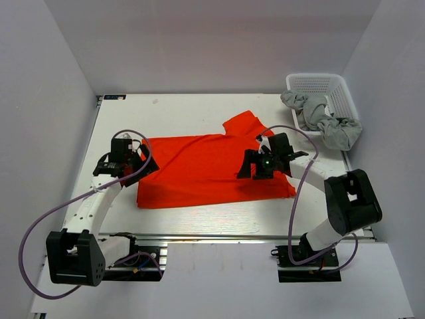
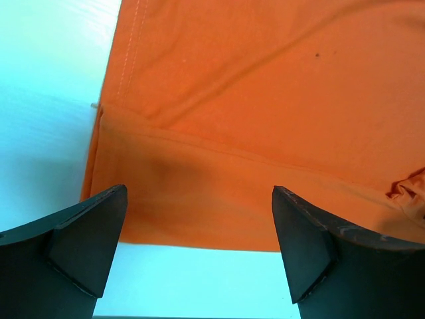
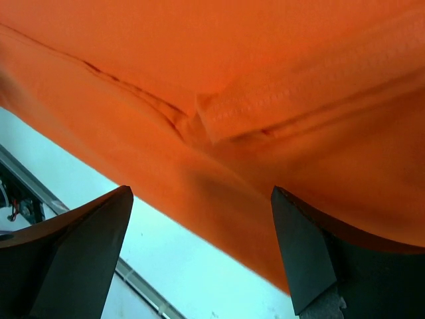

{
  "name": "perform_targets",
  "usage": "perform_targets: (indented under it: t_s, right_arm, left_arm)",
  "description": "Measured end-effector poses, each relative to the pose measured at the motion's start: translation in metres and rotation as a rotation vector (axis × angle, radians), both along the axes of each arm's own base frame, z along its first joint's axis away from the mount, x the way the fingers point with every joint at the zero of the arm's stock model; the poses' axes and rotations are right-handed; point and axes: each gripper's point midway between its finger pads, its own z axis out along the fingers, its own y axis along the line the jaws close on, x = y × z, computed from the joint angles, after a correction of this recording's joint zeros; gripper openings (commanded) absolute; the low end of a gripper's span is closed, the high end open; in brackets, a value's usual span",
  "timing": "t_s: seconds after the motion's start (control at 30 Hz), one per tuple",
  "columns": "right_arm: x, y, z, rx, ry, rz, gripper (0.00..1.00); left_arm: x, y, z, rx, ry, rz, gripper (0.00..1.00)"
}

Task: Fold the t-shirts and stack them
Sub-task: Fold the flattened tshirt in 1/3 of the way

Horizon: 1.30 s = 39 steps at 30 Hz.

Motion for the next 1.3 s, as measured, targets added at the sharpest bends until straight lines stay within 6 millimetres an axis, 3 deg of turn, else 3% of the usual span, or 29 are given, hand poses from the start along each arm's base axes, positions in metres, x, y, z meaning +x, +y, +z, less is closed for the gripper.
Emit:
perform_targets:
  t_s: [0.57,0.8,0.93,1.1,1.2,1.3]
  right_arm:
    - [0.056,0.025,-0.012,0.027,-0.062,-0.02,0.9]
    - [0.121,0.045,0.015,0.034,-0.175,-0.032,0.9]
    - [0.146,0.045,0.019,-0.021,-0.209,-0.042,0.9]
    - [0.136,0.027,0.009,-0.111,-0.193,-0.053,0.9]
    - [0.103,0.009,0.012,-0.147,-0.166,-0.06,0.9]
    - [0.071,-0.002,0.027,-0.138,-0.178,-0.057,0.9]
  left_arm:
    - [-0.019,0.01,0.0,0.043,0.031,0.03,1.0]
    - [-0.02,0.01,0.0,0.042,0.031,0.03,1.0]
    - [-0.019,0.01,0.0,0.042,0.03,0.03,1.0]
    - [-0.018,0.01,0.0,0.039,0.025,0.028,1.0]
    - [-0.015,0.008,0.001,0.034,0.017,0.025,1.0]
    - [-0.012,0.007,-0.001,0.031,0.015,0.022,1.0]
